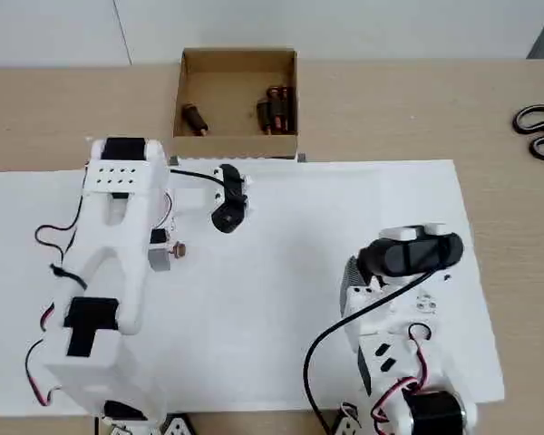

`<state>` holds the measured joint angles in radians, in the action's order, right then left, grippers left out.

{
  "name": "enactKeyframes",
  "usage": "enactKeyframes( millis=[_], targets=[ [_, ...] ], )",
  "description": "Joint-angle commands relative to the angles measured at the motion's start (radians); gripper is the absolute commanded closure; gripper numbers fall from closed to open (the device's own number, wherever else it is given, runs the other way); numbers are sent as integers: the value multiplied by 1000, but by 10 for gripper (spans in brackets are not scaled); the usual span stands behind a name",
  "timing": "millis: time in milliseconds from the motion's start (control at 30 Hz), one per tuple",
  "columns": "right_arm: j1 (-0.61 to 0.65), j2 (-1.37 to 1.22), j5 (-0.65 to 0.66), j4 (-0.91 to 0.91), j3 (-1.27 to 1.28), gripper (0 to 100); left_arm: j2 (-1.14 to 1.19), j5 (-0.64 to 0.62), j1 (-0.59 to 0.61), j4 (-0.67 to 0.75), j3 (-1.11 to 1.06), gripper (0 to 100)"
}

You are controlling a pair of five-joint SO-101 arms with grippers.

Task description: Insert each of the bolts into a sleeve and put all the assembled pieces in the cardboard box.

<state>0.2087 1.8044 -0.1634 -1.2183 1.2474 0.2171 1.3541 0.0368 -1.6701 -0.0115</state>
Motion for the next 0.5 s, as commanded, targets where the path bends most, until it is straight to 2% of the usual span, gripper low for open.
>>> enactKeyframes(
  millis=[0, 467],
  targets=[
    [10, 10, 6, 38, 5, 996, 8, 212, -3, 46, 16, 840],
    [10, 8, 6, 33, 6, 996, 296, 212, 0, 60, 243, 840]
  ],
)
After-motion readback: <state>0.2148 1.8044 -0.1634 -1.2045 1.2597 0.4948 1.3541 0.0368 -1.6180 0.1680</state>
